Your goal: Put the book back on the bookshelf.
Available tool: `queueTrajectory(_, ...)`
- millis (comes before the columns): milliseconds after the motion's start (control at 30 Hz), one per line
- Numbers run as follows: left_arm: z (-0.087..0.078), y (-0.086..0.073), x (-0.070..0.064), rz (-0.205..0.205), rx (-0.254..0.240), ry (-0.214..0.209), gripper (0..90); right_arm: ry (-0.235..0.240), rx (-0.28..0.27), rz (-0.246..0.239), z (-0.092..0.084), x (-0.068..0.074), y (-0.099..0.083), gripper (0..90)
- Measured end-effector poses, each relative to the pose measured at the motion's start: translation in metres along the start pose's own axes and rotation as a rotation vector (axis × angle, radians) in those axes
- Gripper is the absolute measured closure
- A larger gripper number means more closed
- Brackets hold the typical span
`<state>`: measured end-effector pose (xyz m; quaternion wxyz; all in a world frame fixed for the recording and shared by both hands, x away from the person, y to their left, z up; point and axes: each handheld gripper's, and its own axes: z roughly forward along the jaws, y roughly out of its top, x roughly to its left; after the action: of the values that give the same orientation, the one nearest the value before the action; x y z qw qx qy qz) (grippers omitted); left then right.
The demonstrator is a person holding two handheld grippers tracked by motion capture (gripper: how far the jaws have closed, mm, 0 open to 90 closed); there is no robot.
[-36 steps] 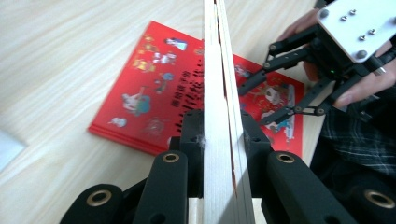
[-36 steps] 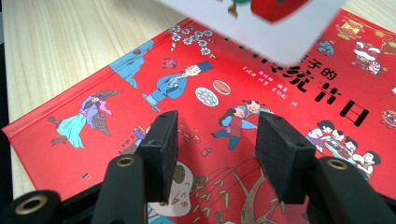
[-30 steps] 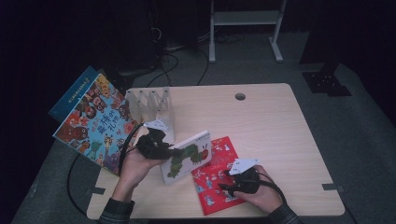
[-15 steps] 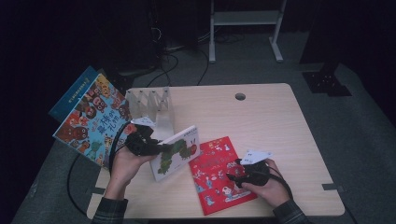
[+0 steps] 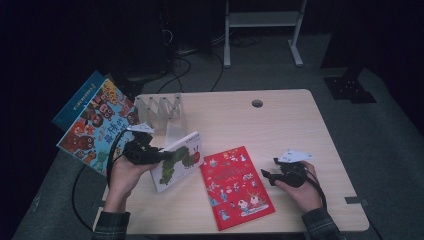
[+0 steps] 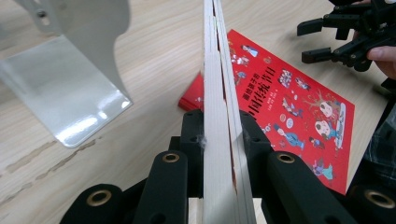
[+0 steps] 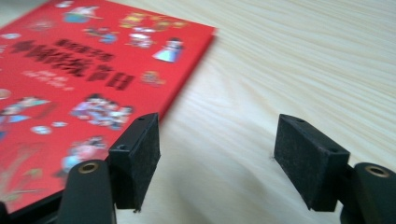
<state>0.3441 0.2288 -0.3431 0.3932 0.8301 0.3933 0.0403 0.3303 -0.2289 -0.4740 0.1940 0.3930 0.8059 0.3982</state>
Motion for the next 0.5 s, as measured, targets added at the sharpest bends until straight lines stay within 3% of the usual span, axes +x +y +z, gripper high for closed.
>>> queueTrajectory(133, -0.005, -0.002, 0.005, -0.014, -0.007, 0.012, 75.8, -0.022, 0.004, 0.022, 0.0, -0.008, -0.003, 29.2)
queueTrajectory(167, -0.01, -0.003, 0.008, -0.022, -0.011, 0.022, 75.8, -0.049, 0.015, 0.03, 0.002, -0.012, -0.005, 28.4)
queueTrajectory(367, -0.021, -0.007, 0.017, -0.045, -0.031, 0.057, 75.8, -0.106, 0.024, 0.066, 0.006, -0.022, -0.009, 28.2)
queueTrajectory(500, -0.026, -0.011, 0.024, -0.07, -0.039, 0.082, 75.8, -0.123, 0.029, 0.081, 0.006, -0.025, -0.009, 27.4)
